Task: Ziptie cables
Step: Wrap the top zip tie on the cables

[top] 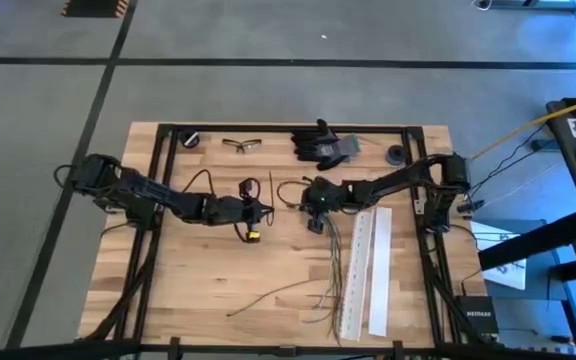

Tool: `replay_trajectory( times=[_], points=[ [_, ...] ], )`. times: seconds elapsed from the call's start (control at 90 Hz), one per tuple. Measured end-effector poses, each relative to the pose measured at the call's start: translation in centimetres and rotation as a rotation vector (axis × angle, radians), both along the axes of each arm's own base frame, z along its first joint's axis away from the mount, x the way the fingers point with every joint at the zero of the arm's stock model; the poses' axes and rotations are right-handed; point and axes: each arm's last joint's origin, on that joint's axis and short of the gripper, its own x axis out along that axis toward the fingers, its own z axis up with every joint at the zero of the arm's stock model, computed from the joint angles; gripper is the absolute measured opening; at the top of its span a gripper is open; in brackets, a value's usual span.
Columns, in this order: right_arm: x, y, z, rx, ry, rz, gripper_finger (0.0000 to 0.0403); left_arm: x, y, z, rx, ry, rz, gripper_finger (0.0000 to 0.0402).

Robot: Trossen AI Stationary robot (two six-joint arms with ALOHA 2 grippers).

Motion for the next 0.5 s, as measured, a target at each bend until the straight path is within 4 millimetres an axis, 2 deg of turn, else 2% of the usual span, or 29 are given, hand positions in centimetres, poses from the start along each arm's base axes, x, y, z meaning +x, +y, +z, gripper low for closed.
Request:
replay_trajectory(
  times=[0.122,0.289,0.5],
  points=[
    [0.5,0.9,2.3,-0.006,-0.138,0.033,0.0001,0.1,0.5,0.1,0.0,-0.008,0.012,0.0],
    [1.5,1.4,3.4,-0.014,-0.248,0.035,0.0,0.2,0.8,0.3,-0.017,-0.031,-0.014,0.0],
    [3.6,1.4,3.7,-0.02,-0.27,0.074,0.0,0.5,0.7,0.1,-0.013,-0.046,-0.042,0.0]
  ],
)
